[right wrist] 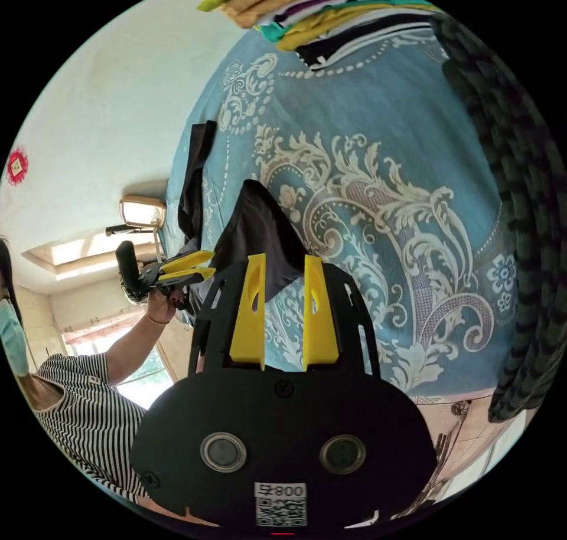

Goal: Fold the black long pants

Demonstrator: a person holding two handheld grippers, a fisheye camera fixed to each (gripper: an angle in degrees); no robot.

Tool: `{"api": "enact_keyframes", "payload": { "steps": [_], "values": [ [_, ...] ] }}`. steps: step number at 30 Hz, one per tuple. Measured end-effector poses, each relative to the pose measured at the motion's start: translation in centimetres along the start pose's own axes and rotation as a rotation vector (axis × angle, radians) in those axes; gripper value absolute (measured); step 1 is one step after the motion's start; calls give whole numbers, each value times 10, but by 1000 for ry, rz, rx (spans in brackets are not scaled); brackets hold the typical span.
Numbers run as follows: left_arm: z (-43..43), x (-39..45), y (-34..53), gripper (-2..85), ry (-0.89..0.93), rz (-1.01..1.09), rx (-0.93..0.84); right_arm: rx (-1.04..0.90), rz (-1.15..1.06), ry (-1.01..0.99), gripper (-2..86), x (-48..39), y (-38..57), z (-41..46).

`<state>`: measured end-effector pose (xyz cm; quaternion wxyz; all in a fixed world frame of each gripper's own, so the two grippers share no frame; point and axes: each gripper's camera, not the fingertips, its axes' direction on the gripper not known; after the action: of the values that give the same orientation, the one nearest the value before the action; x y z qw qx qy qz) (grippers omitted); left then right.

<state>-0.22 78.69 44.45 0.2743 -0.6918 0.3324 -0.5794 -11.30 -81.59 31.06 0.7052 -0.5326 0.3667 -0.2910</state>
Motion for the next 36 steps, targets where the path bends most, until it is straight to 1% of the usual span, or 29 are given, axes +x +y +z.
{"api": "enact_keyframes", "payload": {
  "steps": [3,7,10,13,16,18,20,22,24,26,28,30,32,34,36],
  "values": [
    [-9,-15,-22,98,-47,-15,-39,-15,33,-5,94,11,8,14],
    [-28,-30,-45,46,-146,-23,-86,-41,26,45,71,-1,-2,29],
    [-49,-35,-51,20,-133,14,-105,-55,8,23,48,-8,1,29],
    [-73,-32,-51,8,-59,35,-109,-59,8,-50,35,-12,14,15],
    [-106,-13,-46,4,37,89,-71,-87,-23,-44,28,-27,49,-14],
    [-120,2,-43,3,60,143,-76,-112,-23,-52,25,-35,77,-32],
    [-132,15,-41,2,110,195,-79,-154,19,-56,24,-36,114,-48],
    [-132,18,-45,1,130,216,-93,-152,74,-69,23,-32,134,-53],
    [-124,19,-51,1,95,218,-107,-146,114,-73,24,-24,138,-46],
    [-115,14,-60,0,7,191,-103,-160,159,-92,25,-9,122,-21],
    [-117,7,-66,0,19,147,-110,-187,173,-55,24,-9,110,-3],
    [-135,3,-62,0,29,123,-55,-179,161,-33,21,-21,109,2],
    [-162,1,-44,0,28,89,6,-131,164,76,15,-41,117,-4],
    [-179,3,-22,0,-2,68,24,-84,150,154,12,-61,120,-9],
    [-189,8,3,0,-52,54,12,-62,78,233,10,-92,112,-5]
  ]
}}
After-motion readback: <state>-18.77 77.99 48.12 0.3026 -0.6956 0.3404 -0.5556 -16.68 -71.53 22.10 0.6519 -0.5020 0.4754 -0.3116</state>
